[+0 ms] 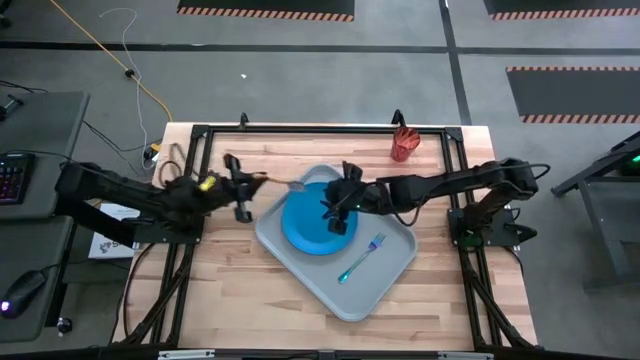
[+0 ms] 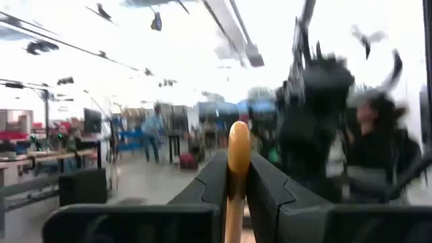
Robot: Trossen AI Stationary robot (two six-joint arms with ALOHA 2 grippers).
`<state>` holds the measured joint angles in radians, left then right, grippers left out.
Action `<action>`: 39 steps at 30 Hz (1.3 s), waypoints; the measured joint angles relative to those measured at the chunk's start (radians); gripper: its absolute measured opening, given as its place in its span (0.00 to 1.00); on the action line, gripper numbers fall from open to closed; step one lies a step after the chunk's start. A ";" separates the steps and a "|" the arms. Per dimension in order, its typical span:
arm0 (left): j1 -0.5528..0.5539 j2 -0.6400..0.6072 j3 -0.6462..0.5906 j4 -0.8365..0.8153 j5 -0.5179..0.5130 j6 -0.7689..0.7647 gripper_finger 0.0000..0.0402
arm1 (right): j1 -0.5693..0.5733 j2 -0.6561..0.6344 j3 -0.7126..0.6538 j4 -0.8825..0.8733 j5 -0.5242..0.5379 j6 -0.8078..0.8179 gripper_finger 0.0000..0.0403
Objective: Pick and place plate/cup/fork/spoon on tray
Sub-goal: Put the yellow spoon on the right side of the gray serving tray
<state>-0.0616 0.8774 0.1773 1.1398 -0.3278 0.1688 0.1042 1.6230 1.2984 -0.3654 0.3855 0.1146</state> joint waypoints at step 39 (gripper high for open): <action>0.000 0.056 -0.050 0.384 -0.077 -0.167 0.06 | -0.130 0.167 -0.336 1.353 -0.143 0.074 0.45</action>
<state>-0.0612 0.9337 0.1276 1.5242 -0.4049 0.0021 -0.0261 1.7905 0.9627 0.9876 0.2428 0.1882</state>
